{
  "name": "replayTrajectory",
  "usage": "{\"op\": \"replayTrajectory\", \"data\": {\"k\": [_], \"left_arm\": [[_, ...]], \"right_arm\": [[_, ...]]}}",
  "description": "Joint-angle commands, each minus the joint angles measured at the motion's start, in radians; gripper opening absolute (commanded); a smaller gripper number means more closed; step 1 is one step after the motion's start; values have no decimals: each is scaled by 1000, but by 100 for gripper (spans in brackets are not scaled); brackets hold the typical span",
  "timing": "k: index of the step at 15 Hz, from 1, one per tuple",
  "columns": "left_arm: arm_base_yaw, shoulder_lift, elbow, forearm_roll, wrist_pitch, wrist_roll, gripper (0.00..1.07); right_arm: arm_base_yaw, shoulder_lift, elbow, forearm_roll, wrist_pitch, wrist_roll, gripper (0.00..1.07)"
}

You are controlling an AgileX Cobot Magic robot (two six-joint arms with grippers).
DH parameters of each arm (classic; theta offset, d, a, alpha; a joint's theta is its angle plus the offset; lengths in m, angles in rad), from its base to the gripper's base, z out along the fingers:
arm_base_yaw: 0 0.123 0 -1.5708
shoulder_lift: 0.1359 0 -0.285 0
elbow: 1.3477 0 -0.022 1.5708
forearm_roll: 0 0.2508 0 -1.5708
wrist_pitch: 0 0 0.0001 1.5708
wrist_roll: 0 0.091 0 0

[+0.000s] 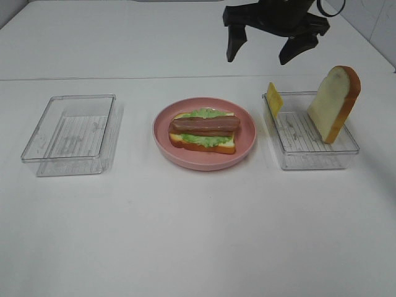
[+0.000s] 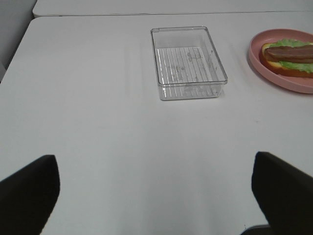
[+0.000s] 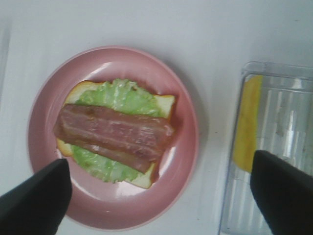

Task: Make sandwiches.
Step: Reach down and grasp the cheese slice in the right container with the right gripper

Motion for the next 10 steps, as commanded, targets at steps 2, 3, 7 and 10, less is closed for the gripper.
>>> {"op": "replayTrajectory", "data": {"k": [2,3,7,10], "left_arm": [[-7,-23,2,-10,-10,0,100],[-7,-23,2,-10,-10,0,100],[-7,-23,2,-10,-10,0,100],[-7,-23,2,-10,-10,0,100]], "right_arm": [[-68,25,-2,20,-14,11,97],[-73,31,-2,23,-14,9,97],[-94,86,-2,41,-49,-25,96],[-94,121,-2,37,-75,-28,94]]}}
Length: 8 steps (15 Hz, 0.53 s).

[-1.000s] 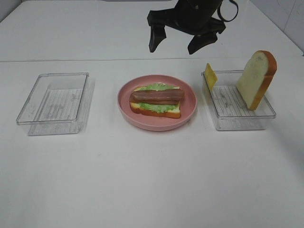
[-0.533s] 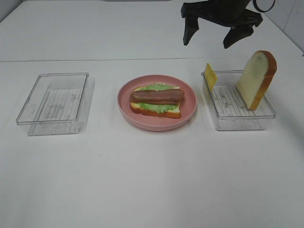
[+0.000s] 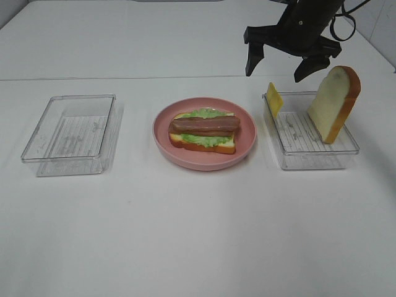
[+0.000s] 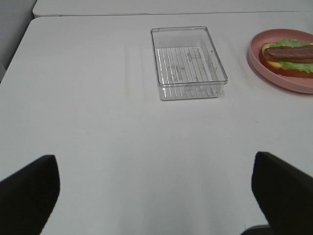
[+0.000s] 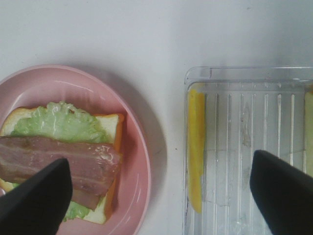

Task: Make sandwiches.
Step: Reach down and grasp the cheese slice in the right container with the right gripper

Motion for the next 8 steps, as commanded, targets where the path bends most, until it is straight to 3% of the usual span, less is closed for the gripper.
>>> {"op": "replayTrajectory", "data": {"k": [1,8], "left_arm": [[-7,-23,2,-10,-10,0,100],[-7,-23,2,-10,-10,0,100]], "right_arm": [[-2,12,-2,1,-22,-17,94],[-2,64,-2,-11,-41,1,94]]}}
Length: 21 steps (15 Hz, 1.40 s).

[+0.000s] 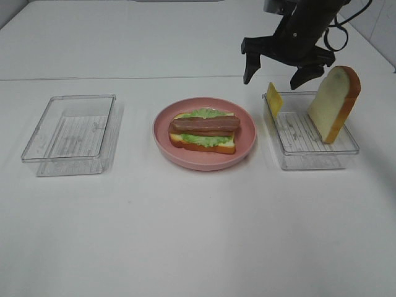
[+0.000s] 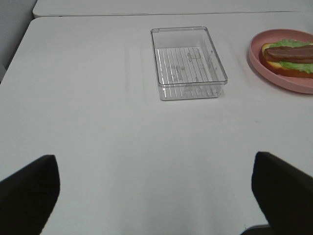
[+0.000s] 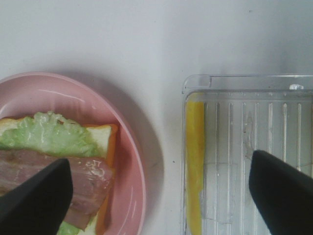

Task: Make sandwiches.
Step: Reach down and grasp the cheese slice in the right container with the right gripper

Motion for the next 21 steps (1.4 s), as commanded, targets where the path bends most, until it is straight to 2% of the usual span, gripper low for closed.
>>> {"op": "replayTrajectory", "data": {"k": [1,12,17,19,21], "left_arm": [[-7,-23,2,-10,-10,0,100],[-7,-23,2,-10,-10,0,100],[-7,-23,2,-10,-10,0,100],[-7,-23,2,-10,-10,0,100],[-7,-23,2,-10,-10,0,100]], "right_arm": [[-2,34,-1,-6,1,3,94],[-2,73,-1,-6,22,3,85],[-2,73,-1,-6,36,3,56],[-2,73,-1,-6,36,3,38],[-2,73,-1,-6,36,3,31]]}}
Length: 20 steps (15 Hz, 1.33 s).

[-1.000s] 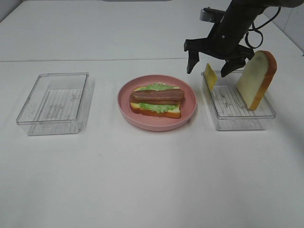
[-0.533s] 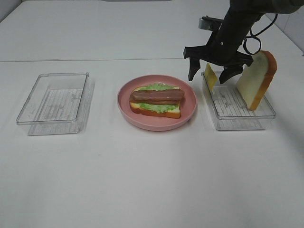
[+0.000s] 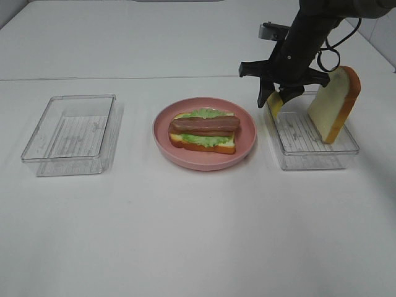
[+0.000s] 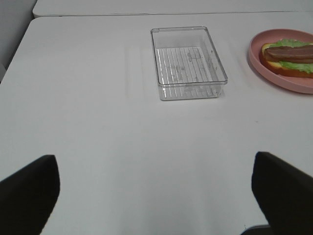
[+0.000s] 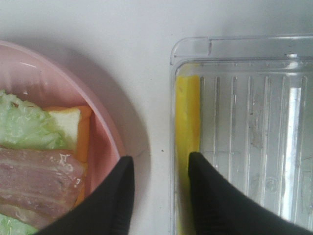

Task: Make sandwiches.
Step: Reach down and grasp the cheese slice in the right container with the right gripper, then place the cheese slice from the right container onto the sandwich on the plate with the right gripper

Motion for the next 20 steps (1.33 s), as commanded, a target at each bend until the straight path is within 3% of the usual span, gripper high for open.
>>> {"op": "replayTrajectory", "data": {"k": [1,2,5,12,18,20], "left_arm": [[-7,-23,2,-10,-10,0,100],[-7,-23,2,-10,-10,0,100],[-7,-23,2,-10,-10,0,100],[-7,-23,2,-10,-10,0,100],[-7,-23,2,-10,-10,0,100],[-7,-23,2,-10,-10,0,100]], "right_arm": [[-2,-1,-1,-4,7,0,25],[-2,-1,-1,-4,7,0,13],[-2,-1,-1,-4,10,-4,0],[-2,-12,-1,-11,35,-4,0],[1,-175,0,9,74,2,0],[1,-234,73,98,62,-12,0]]}}
